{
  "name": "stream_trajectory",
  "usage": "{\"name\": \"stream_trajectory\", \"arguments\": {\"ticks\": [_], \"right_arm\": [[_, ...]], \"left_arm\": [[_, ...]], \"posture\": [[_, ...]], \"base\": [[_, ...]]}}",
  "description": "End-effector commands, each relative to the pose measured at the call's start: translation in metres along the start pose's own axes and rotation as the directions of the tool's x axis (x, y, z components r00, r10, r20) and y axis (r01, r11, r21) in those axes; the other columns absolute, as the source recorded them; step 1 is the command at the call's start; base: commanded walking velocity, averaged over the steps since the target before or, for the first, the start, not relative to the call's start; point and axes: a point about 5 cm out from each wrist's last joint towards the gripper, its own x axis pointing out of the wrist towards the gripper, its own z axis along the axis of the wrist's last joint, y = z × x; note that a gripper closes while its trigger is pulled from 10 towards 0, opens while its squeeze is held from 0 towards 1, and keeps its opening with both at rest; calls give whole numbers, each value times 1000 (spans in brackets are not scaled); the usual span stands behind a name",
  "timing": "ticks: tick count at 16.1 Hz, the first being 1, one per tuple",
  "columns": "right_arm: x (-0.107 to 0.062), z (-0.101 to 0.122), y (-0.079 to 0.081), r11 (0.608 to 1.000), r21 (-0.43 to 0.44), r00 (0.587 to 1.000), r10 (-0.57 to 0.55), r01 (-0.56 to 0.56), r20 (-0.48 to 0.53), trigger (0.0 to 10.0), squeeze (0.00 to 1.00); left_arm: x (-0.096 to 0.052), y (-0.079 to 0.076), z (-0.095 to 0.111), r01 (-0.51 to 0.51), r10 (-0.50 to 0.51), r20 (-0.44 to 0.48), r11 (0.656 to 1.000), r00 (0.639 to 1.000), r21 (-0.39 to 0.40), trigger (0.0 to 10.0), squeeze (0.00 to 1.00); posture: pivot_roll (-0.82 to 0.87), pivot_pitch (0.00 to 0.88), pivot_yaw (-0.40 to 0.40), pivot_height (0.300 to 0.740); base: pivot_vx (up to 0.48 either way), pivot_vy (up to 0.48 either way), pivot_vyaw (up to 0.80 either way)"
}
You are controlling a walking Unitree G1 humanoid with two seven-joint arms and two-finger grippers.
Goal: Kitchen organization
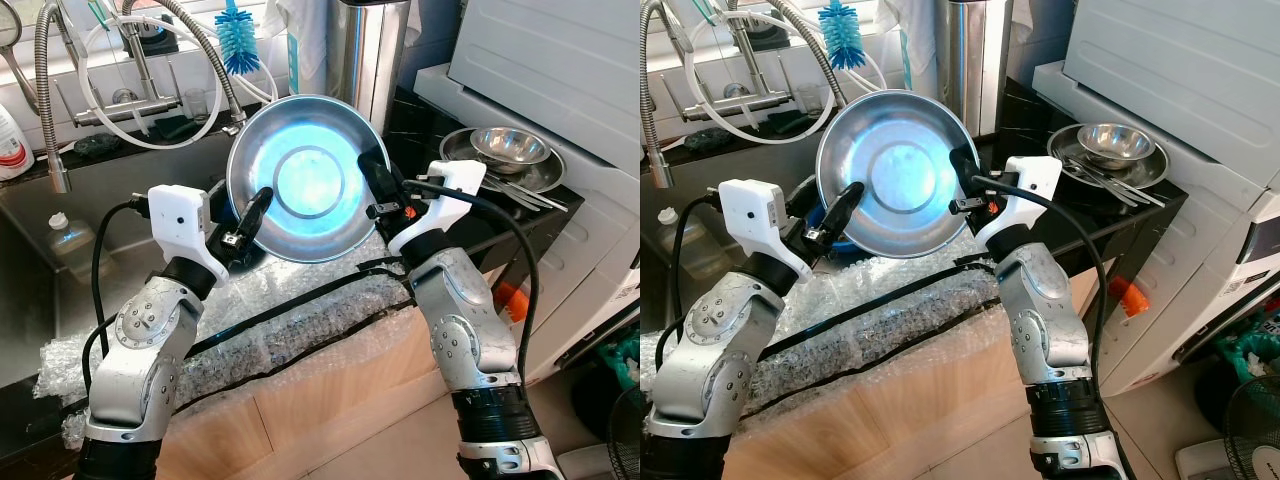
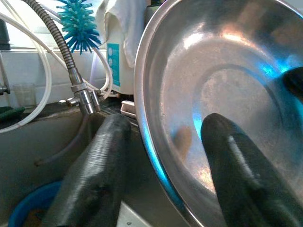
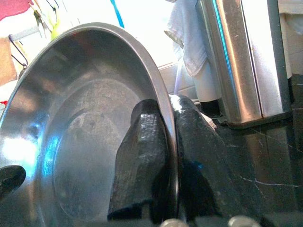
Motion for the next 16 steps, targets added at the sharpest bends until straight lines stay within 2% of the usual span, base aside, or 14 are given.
{"name": "stream_trajectory", "arguments": {"ticks": [1,16], "right_arm": [[4,11,8,999,-9,998,42,-42,39,10000,0],[6,10,17,993,-45,994,108,-107,33,10000,0]], "left_arm": [[1,1,-1,-8,8,-5,1000,1000,13,0,0],[1,-7,-9,59,-60,-53,998,997,-7,0,0]], "posture": [[-23,18,6,740],[-24,6,9,740]], "base": [[0,0,0],[0,0,0]]}}
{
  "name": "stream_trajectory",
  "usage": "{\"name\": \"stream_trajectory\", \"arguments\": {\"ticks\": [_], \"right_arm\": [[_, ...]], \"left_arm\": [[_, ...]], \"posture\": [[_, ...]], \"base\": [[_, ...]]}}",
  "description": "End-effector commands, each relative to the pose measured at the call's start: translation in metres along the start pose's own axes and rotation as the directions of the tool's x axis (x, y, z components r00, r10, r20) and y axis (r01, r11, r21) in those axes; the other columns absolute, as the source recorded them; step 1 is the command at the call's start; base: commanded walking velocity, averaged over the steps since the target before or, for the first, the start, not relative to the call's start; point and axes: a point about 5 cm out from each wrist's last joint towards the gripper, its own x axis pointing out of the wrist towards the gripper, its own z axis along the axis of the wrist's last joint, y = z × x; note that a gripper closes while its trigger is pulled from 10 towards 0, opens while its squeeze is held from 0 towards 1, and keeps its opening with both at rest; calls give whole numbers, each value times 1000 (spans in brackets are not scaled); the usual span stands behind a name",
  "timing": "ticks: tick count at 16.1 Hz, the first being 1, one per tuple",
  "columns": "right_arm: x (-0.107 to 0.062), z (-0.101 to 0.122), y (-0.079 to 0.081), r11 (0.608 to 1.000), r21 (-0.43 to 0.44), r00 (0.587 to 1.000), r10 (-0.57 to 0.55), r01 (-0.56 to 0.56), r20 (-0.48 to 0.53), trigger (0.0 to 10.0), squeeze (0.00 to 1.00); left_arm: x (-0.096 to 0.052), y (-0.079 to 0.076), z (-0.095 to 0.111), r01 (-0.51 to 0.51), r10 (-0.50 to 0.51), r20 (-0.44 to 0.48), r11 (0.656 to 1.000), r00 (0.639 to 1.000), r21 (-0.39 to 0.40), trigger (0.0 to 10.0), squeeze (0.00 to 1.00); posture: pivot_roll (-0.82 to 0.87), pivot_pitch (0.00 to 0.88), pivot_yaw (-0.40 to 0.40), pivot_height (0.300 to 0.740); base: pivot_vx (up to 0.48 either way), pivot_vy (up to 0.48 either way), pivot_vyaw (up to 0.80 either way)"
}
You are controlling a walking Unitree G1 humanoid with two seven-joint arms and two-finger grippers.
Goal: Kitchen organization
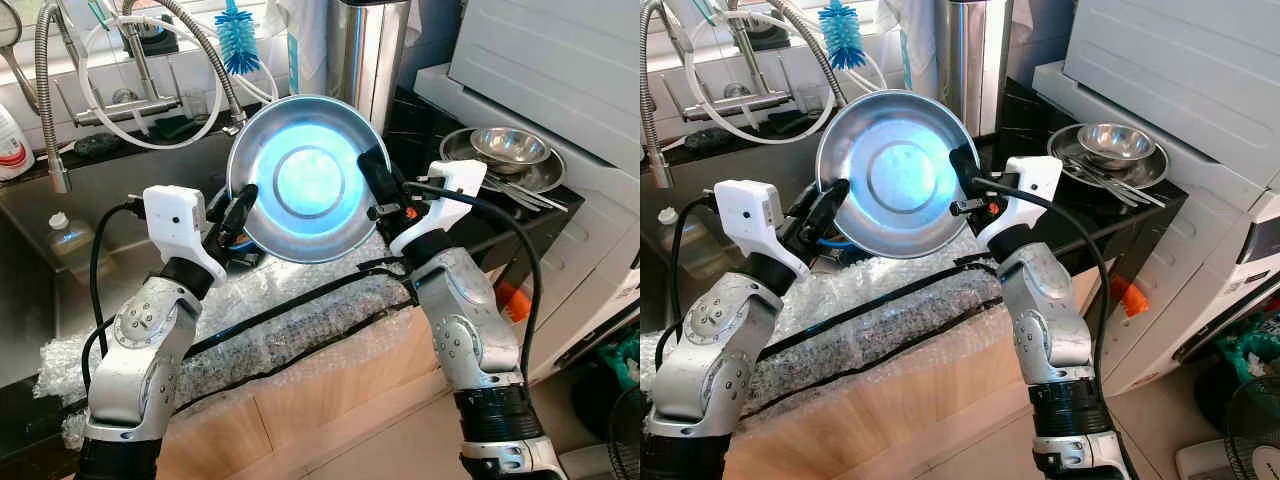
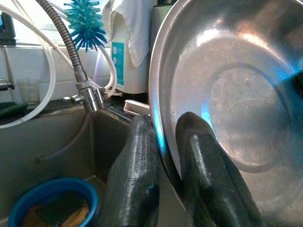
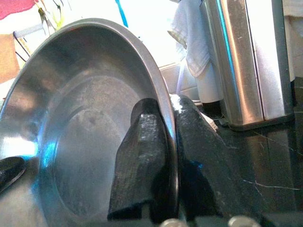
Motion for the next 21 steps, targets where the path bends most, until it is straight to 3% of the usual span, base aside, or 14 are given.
{"name": "stream_trajectory", "arguments": {"ticks": [1,3,4,5,8,11,14,15,16,17,18,19,21], "right_arm": [[7,10,17,996,-34,995,88,-87,37,10000,0],[8,10,17,995,-34,995,91,-90,35,10000,0],[8,10,17,995,-33,995,92,-91,34,10000,125],[8,10,17,995,-34,995,92,-91,31,10000,1000],[8,10,16,996,-30,996,81,-80,31,10000,1000],[8,10,15,996,-30,996,81,-80,29,10000,1000],[8,9,16,996,-31,996,80,-79,28,10000,1000],[8,9,16,996,-30,996,83,-82,26,10000,0],[8,8,17,996,-32,996,84,-83,23,10000,0],[8,8,17,997,-35,997,77,-76,22,10000,0],[8,8,16,997,-39,997,69,-69,20,10000,0],[7,7,16,997,-43,998,64,-64,16,10000,0],[1,5,14,998,-54,999,42,-41,11,10000,0]], "left_arm": [[1,-9,-7,67,-67,-50,998,997,13,0,0],[1,-8,-6,61,-60,-47,998,997,17,0,0],[1,-7,-6,49,-49,-38,999,998,18,0,0],[2,-5,-3,17,-17,-14,1000,1000,6,0,0],[7,1,9,-63,68,68,995,995,-80,0,0],[10,11,22,-169,195,151,970,969,-172,0,0],[8,21,25,-261,287,174,952,942,-157,0,0],[6,26,25,-304,329,180,940,927,-153,0,0],[4,30,26,-345,369,185,927,911,-150,0,0],[2,36,26,-398,408,195,913,892,-91,0,0],[1,39,25,-425,430,187,903,884,-65,4078,0],[0,43,22,-450,451,175,892,875,-46,10000,0],[-1,45,20,-443,416,190,888,889,128,10000,0]], "posture": [[-20,5,9,740],[-20,4,9,740],[-21,4,9,740],[-22,5,10,740],[-25,8,10,740],[-24,10,8,740],[-24,11,8,740],[-23,13,10,740],[-22,16,10,740],[-24,15,11,740],[-25,17,11,740],[-27,16,13,740],[-21,10,10,740]], "base": [[0,0,0],[0,0,0],[0,0,0],[0,0,0],[0,0,0],[0,0,0],[0,0,0],[0,0,0],[0,0,0],[0,0,0],[0,0,0],[0,0,0],[0,0,0]]}}
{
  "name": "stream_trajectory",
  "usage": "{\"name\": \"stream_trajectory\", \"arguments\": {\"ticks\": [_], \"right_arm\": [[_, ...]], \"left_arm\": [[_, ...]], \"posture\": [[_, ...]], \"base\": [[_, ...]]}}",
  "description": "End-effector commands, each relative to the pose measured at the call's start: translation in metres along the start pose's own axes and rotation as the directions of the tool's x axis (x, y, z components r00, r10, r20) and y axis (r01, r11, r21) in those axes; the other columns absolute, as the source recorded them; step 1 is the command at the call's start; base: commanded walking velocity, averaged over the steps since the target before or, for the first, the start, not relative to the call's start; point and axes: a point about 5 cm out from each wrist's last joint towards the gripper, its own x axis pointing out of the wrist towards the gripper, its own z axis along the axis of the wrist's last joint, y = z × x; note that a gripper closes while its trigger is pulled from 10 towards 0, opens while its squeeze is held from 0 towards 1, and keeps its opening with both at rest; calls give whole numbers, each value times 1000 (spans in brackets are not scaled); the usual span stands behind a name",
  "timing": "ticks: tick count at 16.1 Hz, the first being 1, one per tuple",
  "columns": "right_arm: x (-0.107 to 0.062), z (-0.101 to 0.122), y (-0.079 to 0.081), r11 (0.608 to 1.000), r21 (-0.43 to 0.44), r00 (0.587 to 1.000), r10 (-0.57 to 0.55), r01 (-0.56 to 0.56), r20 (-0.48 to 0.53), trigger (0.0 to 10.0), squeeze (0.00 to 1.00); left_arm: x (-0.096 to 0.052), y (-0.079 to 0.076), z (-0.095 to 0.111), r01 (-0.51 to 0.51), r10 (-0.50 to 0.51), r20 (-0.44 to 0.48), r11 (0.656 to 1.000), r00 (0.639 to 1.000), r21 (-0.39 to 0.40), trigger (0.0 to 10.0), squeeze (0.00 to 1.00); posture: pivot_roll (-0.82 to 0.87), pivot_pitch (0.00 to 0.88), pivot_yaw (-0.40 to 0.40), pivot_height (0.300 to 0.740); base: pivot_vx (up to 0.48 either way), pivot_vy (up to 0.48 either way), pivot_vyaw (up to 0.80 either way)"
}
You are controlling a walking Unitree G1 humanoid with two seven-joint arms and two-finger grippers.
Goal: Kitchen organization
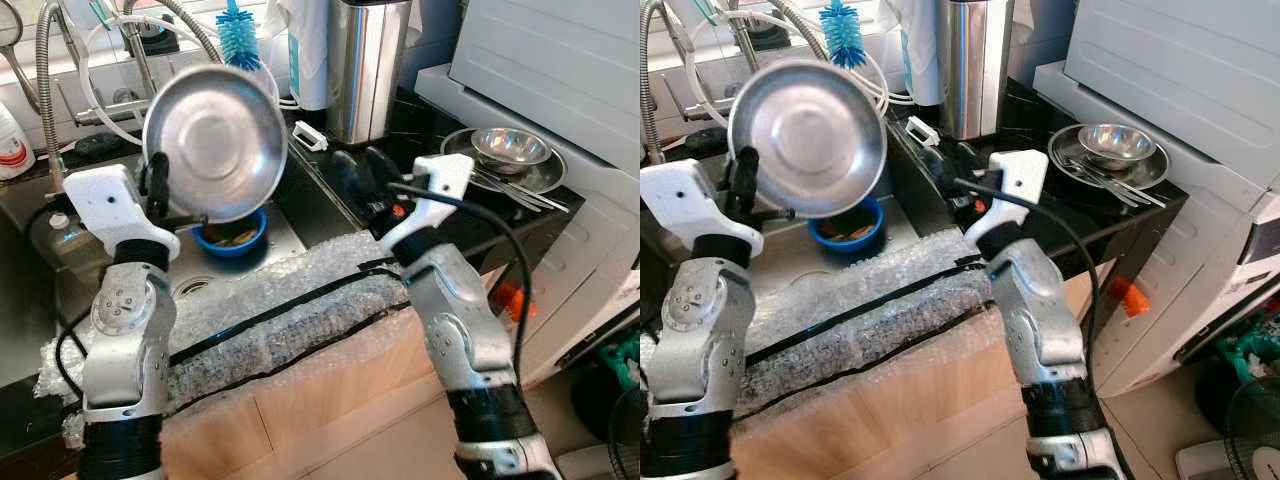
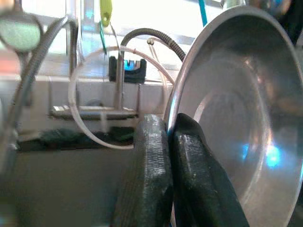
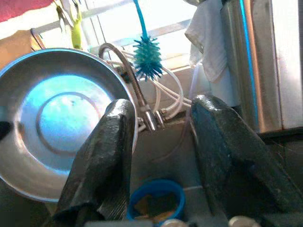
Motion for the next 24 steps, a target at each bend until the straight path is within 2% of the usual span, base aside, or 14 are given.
{"name": "stream_trajectory", "arguments": {"ticks": [1,2,3,5,7,8,10,11,12,16,19,20,21,24], "right_arm": [[-3,6,2,1000,-27,1000,-12,13,23,10000,0],[-6,7,-1,998,-55,999,-39,41,34,10000,0],[-11,7,-5,995,-72,997,-72,75,35,10000,0],[-22,6,-13,987,-94,991,-129,132,33,10000,0],[-48,5,-26,966,-146,977,-215,214,9,10000,0],[-54,3,-28,962,-154,973,-230,227,-3,10000,0],[-74,-4,-35,945,-195,958,-280,264,-59,10000,0],[-77,-5,-36,942,-203,955,-288,269,-69,10000,0],[-81,-6,-37,933,-211,946,-313,291,-79,10000,0],[-82,-8,-32,933,-196,943,-323,302,-82,10000,0],[-82,-11,-28,936,-182,941,-323,302,-98,10000,0],[-81,-11,-27,936,-179,941,-325,304,-99,10000,0],[-81,-11,-26,936,-178,940,-325,305,-99,10000,0],[-80,-11,-26,933,-172,937,-335,316,-100,10000,0]], "left_arm": [[-2,0,0,23,-25,22,997,999,79,10000,0],[-4,4,-6,26,-26,-3,992,1000,122,10000,0],[-7,12,-13,41,-36,-29,976,999,216,10000,0],[-8,24,-16,37,-28,-40,965,999,259,10000,0],[-11,40,-17,14,1,-48,950,999,312,10000,0],[-12,44,-18,5,12,-52,949,999,316,10000,0],[-10,53,-22,23,1,-62,923,998,384,10000,0],[-9,56,-23,21,6,-68,920,998,391,10000,0],[-6,60,-29,29,19,-115,915,993,403,10000,0],[-6,58,-43,52,29,-184,905,982,423,10000,0],[-9,63,-62,75,59,-299,905,952,418,10000,0],[-10,63,-67,89,57,-328,907,943,412,10000,0],[-12,64,-71,72,72,-354,924,932,376,10000,0],[-17,62,-81,101,61,-428,932,902,347,10000,0]], "posture": [[-22,10,9,740],[-26,12,10,740],[-40,19,15,740],[-35,21,13,740],[-45,27,14,740],[-47,28,13,740],[-54,27,15,740],[-56,25,17,740],[-59,24,21,740],[-63,10,23,740],[-59,1,22,740],[-59,3,23,740],[-61,6,23,740],[-63,20,25,740]], "base": [[0,0,0],[0,0,0],[0,0,0],[0,0,0],[0,0,0],[0,0,0],[0,0,0],[0,0,0],[0,0,0],[0,0,0],[0,0,0],[0,0,0],[0,0,0],[0,0,0]]}}
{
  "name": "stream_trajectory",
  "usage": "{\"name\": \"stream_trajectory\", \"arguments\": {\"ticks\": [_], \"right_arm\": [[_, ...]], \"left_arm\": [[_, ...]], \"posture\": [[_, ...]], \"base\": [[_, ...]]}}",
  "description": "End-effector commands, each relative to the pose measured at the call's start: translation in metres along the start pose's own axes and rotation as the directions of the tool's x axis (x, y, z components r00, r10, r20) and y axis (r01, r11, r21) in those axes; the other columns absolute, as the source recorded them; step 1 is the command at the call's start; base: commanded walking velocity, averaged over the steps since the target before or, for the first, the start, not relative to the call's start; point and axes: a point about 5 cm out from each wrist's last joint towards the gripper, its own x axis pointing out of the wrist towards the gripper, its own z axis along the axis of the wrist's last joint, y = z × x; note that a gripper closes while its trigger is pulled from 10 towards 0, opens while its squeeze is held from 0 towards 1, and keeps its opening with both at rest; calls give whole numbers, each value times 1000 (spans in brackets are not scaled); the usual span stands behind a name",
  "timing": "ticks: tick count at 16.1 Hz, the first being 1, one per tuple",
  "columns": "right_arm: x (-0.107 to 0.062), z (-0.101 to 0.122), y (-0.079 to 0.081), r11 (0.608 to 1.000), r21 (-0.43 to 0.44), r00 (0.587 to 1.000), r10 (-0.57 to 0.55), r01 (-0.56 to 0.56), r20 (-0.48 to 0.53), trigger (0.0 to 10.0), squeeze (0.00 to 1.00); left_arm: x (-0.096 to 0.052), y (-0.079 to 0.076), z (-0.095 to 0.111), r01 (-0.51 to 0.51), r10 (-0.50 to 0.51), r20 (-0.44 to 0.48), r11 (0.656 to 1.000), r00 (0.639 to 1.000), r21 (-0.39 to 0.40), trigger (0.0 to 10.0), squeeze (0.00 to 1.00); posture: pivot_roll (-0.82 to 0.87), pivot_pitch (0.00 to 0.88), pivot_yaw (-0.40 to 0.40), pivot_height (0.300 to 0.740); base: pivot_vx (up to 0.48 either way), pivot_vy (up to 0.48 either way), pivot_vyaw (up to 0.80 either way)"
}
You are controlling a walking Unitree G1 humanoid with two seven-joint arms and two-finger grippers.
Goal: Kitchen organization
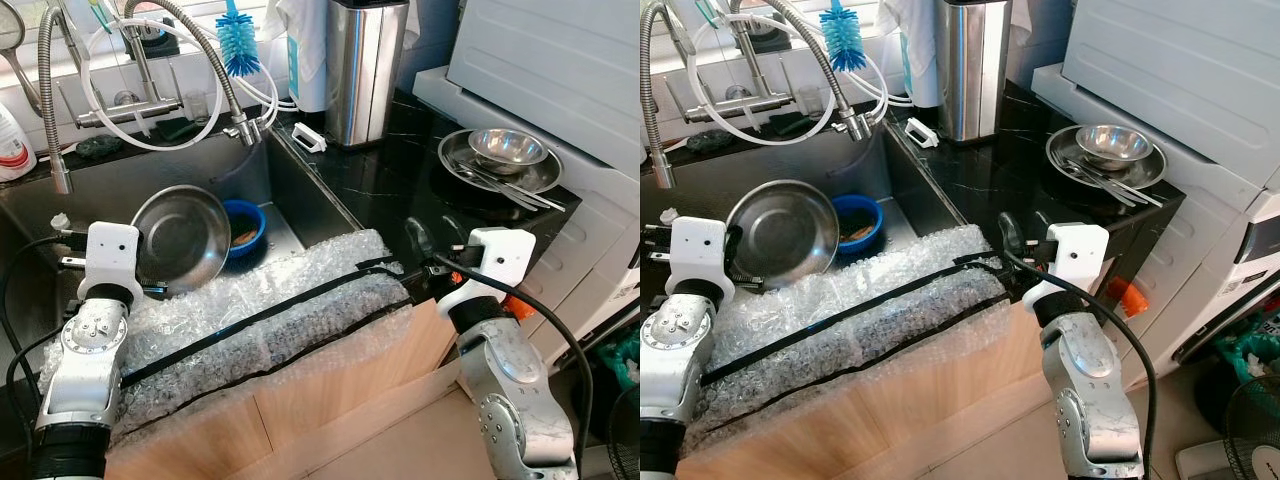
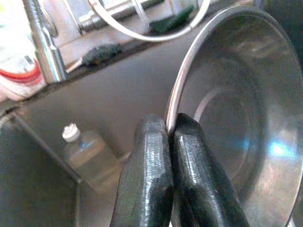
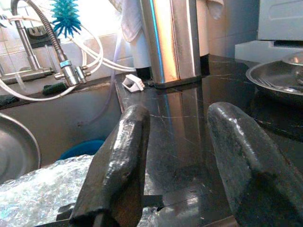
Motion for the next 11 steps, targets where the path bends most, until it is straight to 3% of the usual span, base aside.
{"name": "stream_trajectory", "arguments": {"ticks": [1,11], "right_arm": [[0,5,3,1000,-5,1000,8,-8,11,10000,0],[3,4,10,1000,8,1000,29,-29,5,10000,0]], "left_arm": [[-2,-7,-14,42,-44,-82,999,996,-26,10000,0],[-8,-19,-27,114,-118,-183,993,976,-32,10000,0]], "posture": [[-63,21,25,740],[-61,18,28,740]], "base": [[0,0,0],[0,0,0]]}}
